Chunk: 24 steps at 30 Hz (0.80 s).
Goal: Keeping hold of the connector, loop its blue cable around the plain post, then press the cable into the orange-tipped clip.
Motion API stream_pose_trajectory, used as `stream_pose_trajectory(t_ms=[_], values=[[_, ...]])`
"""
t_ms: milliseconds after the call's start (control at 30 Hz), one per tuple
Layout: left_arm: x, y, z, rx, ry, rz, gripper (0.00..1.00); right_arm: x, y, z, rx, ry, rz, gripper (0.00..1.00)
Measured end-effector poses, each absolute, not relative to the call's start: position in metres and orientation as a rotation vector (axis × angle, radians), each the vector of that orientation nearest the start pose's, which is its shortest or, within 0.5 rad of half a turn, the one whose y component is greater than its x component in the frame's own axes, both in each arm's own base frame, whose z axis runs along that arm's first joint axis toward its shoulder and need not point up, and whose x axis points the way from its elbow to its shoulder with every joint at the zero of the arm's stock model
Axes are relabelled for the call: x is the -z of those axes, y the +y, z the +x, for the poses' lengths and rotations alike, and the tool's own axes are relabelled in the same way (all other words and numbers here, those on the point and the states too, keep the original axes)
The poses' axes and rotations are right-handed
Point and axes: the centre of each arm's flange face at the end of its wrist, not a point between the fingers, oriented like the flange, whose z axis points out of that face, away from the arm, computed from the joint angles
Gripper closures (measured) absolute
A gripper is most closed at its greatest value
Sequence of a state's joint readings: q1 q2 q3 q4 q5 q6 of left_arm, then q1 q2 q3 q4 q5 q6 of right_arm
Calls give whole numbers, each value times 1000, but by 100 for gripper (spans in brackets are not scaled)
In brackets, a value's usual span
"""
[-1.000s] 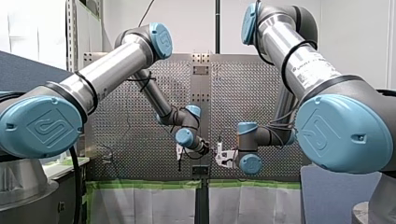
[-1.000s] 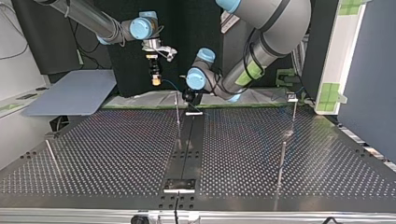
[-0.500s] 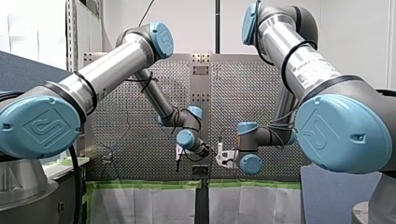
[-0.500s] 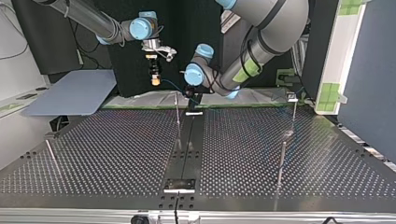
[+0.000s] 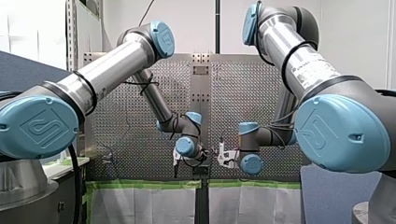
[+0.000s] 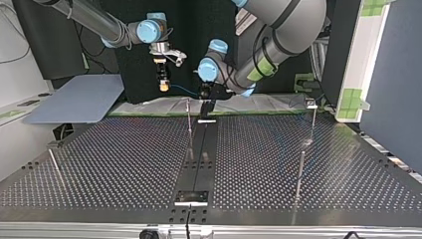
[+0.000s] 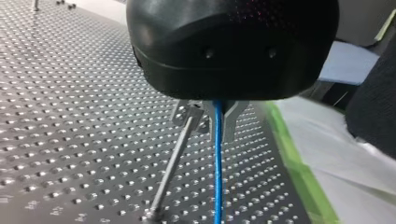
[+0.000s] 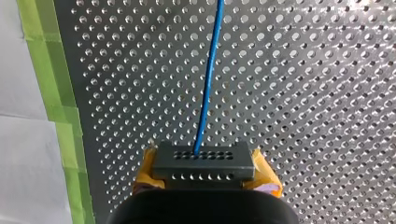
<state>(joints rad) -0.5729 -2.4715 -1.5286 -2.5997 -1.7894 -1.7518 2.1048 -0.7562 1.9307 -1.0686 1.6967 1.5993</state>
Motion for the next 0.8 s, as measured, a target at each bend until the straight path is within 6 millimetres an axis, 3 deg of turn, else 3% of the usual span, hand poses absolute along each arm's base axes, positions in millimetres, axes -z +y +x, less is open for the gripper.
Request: stream_pose_trajectory(t_ms=[233,367,567,800], values=[[-8,-450,491,311,1816,162,98,38,-417,383,-1434,-1083,1605,100],[1,-450,494,304,1801,140,98,48,-425,384,-1421,-1100,1615,100],[21,-450,501,305,1796,129,98,44,-444,386,-1408,-1109,1612,100],[15,-457,516,355,1769,97,98,36,-463,389,-1413,-1107,1592,100]])
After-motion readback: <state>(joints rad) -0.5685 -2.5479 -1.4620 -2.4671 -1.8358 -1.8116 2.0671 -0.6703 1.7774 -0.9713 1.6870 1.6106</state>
